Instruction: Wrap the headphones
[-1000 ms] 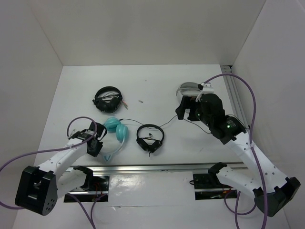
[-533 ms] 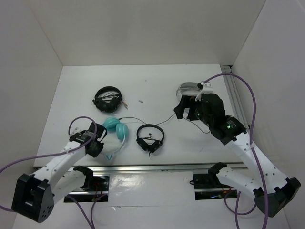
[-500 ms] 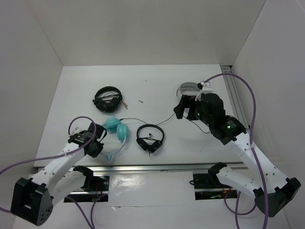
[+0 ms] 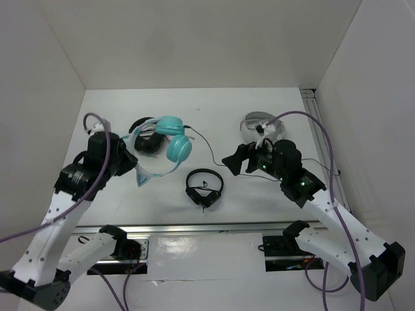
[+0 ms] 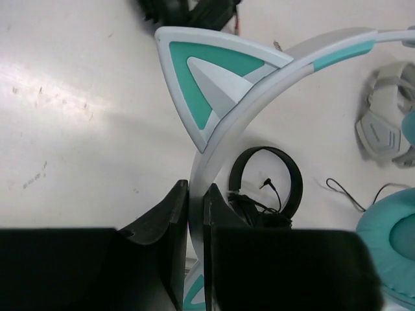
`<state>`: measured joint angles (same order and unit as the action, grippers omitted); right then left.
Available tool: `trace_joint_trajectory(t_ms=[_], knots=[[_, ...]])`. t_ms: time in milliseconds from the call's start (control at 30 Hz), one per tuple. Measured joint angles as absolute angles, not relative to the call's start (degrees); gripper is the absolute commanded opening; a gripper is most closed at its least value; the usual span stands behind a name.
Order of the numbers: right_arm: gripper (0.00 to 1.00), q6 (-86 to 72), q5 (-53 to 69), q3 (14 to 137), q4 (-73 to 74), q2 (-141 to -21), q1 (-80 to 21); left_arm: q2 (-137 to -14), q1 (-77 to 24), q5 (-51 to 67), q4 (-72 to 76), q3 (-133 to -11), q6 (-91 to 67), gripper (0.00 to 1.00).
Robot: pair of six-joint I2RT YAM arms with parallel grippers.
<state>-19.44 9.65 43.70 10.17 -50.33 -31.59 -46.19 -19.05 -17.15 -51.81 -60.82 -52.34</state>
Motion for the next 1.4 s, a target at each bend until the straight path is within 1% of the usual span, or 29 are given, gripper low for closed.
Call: trace_joint_trajectory(t_ms=[133, 233, 367, 400, 467, 533, 633, 667, 733, 767, 900, 967, 1000, 1067, 1100, 1167, 1300, 1400], knots=[[1.0, -15.9, 14.9, 40.1, 2.4, -44.5, -32.8, -57.1, -19.3, -13.1, -50.4, -69.3, -44.5, 0.0], [1.0, -14.3, 17.3, 39.7, -2.5, -44.2, -33.0, -63.6, -19.4, -10.9, -51.2, -74.3, -40.8, 0.0], [1.0, -12.9, 18.6, 37.3, -8.9, -46.3, -33.1, -67.0, -19.5, -8.2, -53.4, -81.7, -37.8, 0.0], [0.98, -12.7, 18.4, 36.2, -10.0, -47.0, -33.1, -67.1, -19.5, -7.5, -53.6, -83.6, -37.3, 0.0], [0.91, -12.4, 18.1, 34.3, -11.0, -48.5, -33.1, -67.0, -19.5, -6.4, -53.7, -86.5, -36.5, 0.0], [0.79, -12.4, 17.7, 32.9, -12.6, -49.4, -33.1, -66.9, -19.5, -5.1, -53.5, -88.3, -36.1, 0.0], [0.66, -12.3, 16.4, 30.5, -17.2, -49.6, -33.1, -66.8, -19.5, -3.0, -53.8, -88.9, -35.9, 0.0], [0.6, -12.3, 15.8, 29.7, -18.5, -49.6, -33.1, -66.8, -19.5, -2.3, -54.3, -88.9, -35.9, 0.0], [0.44, -12.2, 14.7, 28.4, -21.4, -50.2, -33.1, -66.9, -19.5, -1.3, -55.0, -88.8, -35.9, 0.0], [0.39, -12.0, 14.2, 27.9, -22.7, -50.7, -33.1, -66.9, -19.5, -0.9, -55.3, -88.8, -35.9, 0.0], [0.39, -12.1, 12.9, 26.0, -26.3, -52.8, -33.1, -66.9, -19.6, -0.4, -55.9, -88.9, -36.3, 0.0], [0.36, -12.1, 12.5, 24.4, -27.9, -53.1, -33.1, -67.0, -19.6, -0.6, -56.3, -89.1, -36.4, 0.0], [0.32, -12.2, 12.3, 23.5, -28.5, -53.1, -33.1, -67.0, -19.6, -0.8, -56.7, -89.6, -36.6, 0.0], [0.14, -12.3, 11.8, 22.4, -29.5, -53.1, -33.1, -67.1, -19.6, -1.1, -57.3, -90.4, -37.2, 0.0], [0.13, -12.4, 11.4, 21.9, -30.1, -53.1, -33.1, -67.1, -19.6, -1.2, -57.5, -91.0, -37.6, 0.0], [0.0, -12.4, 10.7, 21.7, -31.0, -53.6, -33.1, -67.2, -19.6, -1.4, -57.5, -92.1, -38.0, 0.0], [0.0, -12.8, 8.3, 21.7, -31.6, -54.6, -33.1, -67.6, -19.6, -2.2, -57.6, -93.4, -37.9, 0.0], [0.0, -12.8, 4.8, 22.2, -29.3, -53.4, -33.1, -68.1, -19.7, -5.0, -57.8, -93.4, -37.7, 0.0]])
